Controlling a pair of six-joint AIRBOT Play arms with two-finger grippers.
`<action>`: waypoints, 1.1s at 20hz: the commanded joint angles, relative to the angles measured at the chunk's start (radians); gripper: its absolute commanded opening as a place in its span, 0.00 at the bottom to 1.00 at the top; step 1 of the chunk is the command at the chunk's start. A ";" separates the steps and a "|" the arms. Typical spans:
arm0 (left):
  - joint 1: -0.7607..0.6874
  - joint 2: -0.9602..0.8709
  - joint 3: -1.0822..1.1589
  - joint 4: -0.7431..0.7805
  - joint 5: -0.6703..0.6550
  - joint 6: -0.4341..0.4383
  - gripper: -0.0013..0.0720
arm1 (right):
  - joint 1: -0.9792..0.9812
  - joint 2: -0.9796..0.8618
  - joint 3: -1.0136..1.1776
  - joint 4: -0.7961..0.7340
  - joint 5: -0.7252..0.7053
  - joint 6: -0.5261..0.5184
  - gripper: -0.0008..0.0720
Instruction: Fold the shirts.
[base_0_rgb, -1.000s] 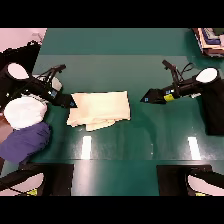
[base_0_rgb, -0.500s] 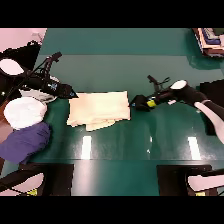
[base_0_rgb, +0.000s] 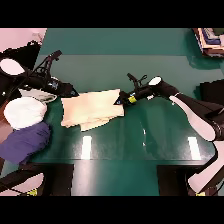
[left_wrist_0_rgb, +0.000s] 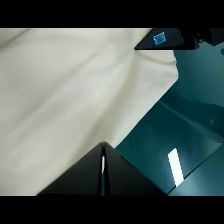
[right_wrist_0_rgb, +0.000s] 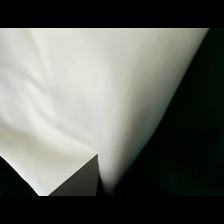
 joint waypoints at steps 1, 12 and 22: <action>-0.082 0.000 0.001 0.003 0.061 -0.007 0.05 | -0.040 0.042 0.040 -0.012 -0.020 -0.001 0.03; -0.415 0.000 0.001 -0.024 0.306 -0.064 0.06 | -0.805 0.406 0.039 -0.177 -0.067 -0.001 0.03; -0.446 0.000 0.001 -0.079 0.363 -0.071 0.06 | -1.167 0.342 0.040 -0.102 -0.203 -0.002 0.03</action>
